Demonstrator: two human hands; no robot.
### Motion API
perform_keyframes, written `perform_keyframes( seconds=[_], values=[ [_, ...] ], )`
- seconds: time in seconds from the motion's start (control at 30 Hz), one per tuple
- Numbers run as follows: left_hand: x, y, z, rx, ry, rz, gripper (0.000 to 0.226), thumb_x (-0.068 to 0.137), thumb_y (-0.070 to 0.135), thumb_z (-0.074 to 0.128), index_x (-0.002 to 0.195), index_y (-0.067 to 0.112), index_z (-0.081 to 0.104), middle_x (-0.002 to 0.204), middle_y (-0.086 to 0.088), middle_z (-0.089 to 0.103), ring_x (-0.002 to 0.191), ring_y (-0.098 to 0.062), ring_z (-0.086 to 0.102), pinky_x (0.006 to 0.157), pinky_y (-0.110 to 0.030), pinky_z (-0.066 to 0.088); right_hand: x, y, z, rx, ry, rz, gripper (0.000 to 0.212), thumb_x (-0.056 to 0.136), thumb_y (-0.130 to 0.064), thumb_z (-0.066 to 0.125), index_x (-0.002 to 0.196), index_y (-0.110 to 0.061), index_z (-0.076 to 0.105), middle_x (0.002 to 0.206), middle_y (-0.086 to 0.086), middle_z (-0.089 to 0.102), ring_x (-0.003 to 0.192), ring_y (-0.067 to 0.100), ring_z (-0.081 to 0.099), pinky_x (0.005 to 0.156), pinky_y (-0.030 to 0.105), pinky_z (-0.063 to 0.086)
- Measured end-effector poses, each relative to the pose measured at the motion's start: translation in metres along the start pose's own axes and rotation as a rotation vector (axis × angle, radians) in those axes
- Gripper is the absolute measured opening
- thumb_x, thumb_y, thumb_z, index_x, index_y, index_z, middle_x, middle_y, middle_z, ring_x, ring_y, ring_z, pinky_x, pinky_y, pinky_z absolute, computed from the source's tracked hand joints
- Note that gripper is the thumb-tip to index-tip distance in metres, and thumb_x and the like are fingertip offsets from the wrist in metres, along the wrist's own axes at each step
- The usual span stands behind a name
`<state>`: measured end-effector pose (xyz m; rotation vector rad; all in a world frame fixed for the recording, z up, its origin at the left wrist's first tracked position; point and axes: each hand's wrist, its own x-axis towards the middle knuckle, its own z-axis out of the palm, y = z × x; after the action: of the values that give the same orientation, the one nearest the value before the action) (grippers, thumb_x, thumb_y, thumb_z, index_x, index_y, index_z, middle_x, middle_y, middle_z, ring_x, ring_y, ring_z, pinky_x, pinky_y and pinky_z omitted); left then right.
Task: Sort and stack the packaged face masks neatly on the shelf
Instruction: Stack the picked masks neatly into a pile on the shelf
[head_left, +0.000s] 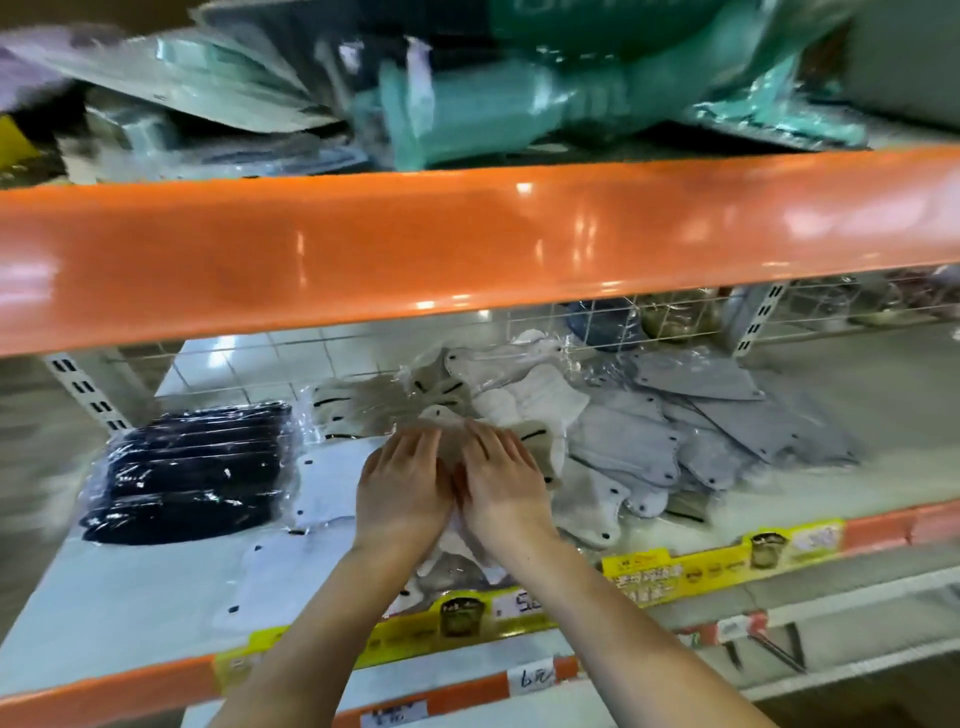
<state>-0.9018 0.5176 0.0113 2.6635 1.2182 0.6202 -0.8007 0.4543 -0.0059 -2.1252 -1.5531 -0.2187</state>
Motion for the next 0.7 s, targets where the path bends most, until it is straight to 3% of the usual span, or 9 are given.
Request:
perform_keyframes(
  seconds=[0.1,0.13,0.27,0.33,0.5,0.6,0.7],
  values=[
    [0.003,0.030,0.012,-0.032,-0.053,0.003,0.058,0.074,0.035,0.028,0.108,0.010,0.067,0.108,-0.014,0.068,0.099,-0.033,0.063,0.084,-0.040,0.049,-0.007,0.032,-0.007,0.019,0.025,0.023,0.043,0.068,-0.021,0.069,0.108,-0.003,0.067,0.107,0.011,0.067,0.096,0.029,0.065,0.087,0.034,0.053],
    [0.005,0.038,0.016,-0.051,-0.069,0.002,0.060,0.075,0.038,0.028,0.112,0.011,0.066,0.113,-0.014,0.066,0.106,-0.033,0.061,0.090,-0.041,0.046,-0.008,0.042,-0.009,0.023,0.042,0.023,0.043,0.068,-0.020,0.069,0.107,-0.002,0.068,0.107,0.011,0.068,0.096,0.029,0.065,0.088,0.035,0.053],
    [0.006,0.071,0.030,-0.014,-0.031,0.079,0.046,0.076,0.033,0.037,0.106,0.014,0.068,0.111,-0.008,0.069,0.101,-0.031,0.065,0.082,-0.042,0.052,-0.016,0.073,-0.022,0.013,0.064,0.019,0.042,0.073,-0.024,0.044,0.101,-0.005,0.068,0.108,0.011,0.068,0.098,0.028,0.065,0.088,0.037,0.054],
    [0.009,0.088,0.037,0.004,-0.040,0.110,0.041,0.071,0.028,0.048,0.101,0.014,0.070,0.104,-0.008,0.071,0.095,-0.029,0.069,0.076,-0.043,0.055,-0.020,0.093,-0.027,0.000,0.050,0.050,0.042,0.071,-0.024,0.045,0.101,-0.006,0.068,0.110,0.012,0.067,0.100,0.029,0.065,0.090,0.039,0.053],
    [0.014,0.123,0.069,-0.039,-0.076,0.207,0.043,0.072,0.022,0.054,0.109,0.005,0.069,0.113,-0.016,0.068,0.107,-0.032,0.064,0.087,-0.046,0.051,-0.030,0.138,-0.037,-0.019,0.040,0.125,0.043,0.072,-0.026,0.045,0.102,-0.004,0.067,0.107,0.012,0.066,0.100,0.031,0.064,0.089,0.042,0.053],
    [0.017,0.141,0.083,-0.091,-0.132,0.203,0.044,0.079,0.023,0.052,0.117,0.005,0.066,0.121,-0.015,0.065,0.116,-0.031,0.059,0.096,-0.045,0.045,-0.036,0.162,-0.040,-0.086,0.022,0.127,0.051,0.061,-0.023,0.072,0.107,-0.003,0.066,0.112,0.017,0.066,0.103,0.033,0.064,0.086,0.045,0.054],
    [0.018,0.151,0.096,-0.043,-0.221,0.205,0.050,0.074,0.030,0.041,0.109,0.009,0.069,0.112,-0.010,0.069,0.107,-0.028,0.065,0.086,-0.043,0.052,-0.045,0.184,-0.040,-0.158,-0.035,0.142,0.073,0.044,-0.028,0.085,0.110,-0.004,0.066,0.116,0.019,0.065,0.105,0.035,0.064,0.084,0.048,0.055]
  ],
)
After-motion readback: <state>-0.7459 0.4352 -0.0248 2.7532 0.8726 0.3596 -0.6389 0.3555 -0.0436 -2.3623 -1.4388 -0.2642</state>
